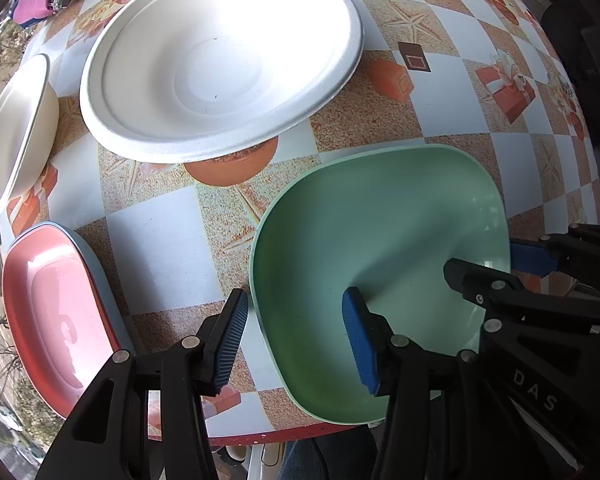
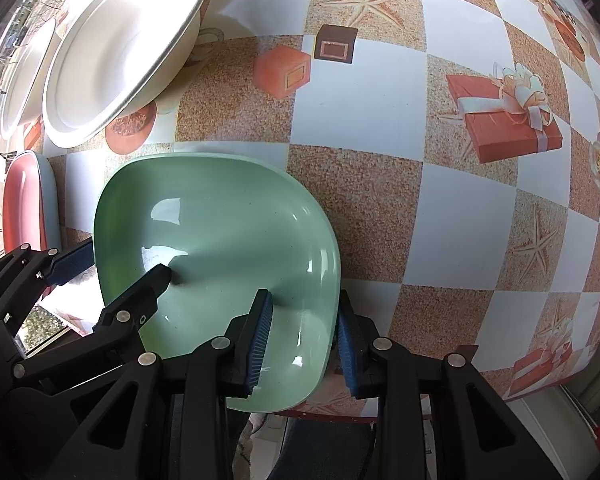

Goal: Organize plates and bowls
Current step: 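Carry the green plate over the pink plate and lower it onto it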

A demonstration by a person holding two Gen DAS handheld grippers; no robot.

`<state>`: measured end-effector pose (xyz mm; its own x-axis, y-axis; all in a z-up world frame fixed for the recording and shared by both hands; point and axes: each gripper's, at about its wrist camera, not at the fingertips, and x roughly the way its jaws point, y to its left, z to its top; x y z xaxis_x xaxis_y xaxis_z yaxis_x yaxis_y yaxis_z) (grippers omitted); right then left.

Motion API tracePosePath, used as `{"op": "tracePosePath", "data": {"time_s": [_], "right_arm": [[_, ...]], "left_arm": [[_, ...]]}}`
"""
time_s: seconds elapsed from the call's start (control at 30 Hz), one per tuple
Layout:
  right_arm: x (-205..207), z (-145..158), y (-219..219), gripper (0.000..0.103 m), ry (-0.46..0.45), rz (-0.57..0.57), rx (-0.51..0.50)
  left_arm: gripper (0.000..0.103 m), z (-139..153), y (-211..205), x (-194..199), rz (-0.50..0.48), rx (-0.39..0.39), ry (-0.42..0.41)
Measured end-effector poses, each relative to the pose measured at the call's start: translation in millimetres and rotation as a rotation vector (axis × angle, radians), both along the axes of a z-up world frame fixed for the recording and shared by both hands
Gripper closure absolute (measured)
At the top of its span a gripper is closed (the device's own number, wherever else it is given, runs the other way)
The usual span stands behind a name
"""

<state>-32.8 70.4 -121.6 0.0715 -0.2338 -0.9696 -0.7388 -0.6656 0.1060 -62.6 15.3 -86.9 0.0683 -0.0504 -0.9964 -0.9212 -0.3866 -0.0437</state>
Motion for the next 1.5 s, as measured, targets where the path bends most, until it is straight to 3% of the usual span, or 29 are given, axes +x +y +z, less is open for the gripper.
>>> {"op": "tracePosePath", "data": {"time_s": [0.5, 0.63, 0.7, 0.97, 1.13, 1.5], "right_arm": [[-0.6, -0.8, -2.0, 0.070, -0.002, 0.010, -0.003], [-3.6, -3.4, -6.6, 0.070, -0.051, 0.044, -0.014], [-0.5, -4.1, -10.2, 0.070, -0.046, 0.022, -0.034], [4.0, -3.9, -21.7, 0.079, -0.053, 0.027, -0.061], [2.2, 1.5, -31.5, 0.079, -0.045, 0.052, -0.090], [-11.2, 29.1, -25.4, 0.079, 0.010, 0.087, -0.090]], "left_arm": [[0.050, 1.9, -0.5, 1.1, 0.004, -0.002, 0.002], [0.051, -0.6, 0.7, 4.5, -0.018, -0.019, -0.005], [0.059, -1.2, 0.4, 8.1, -0.034, -0.021, -0.027], [0.060, -4.3, -3.5, 15.0, -0.061, -0.044, -0.018], [0.060, 3.3, -12.4, 17.0, -0.084, -0.039, 0.012], [0.060, 32.3, -29.8, -4.6, -0.019, 0.017, 0.020]]}}
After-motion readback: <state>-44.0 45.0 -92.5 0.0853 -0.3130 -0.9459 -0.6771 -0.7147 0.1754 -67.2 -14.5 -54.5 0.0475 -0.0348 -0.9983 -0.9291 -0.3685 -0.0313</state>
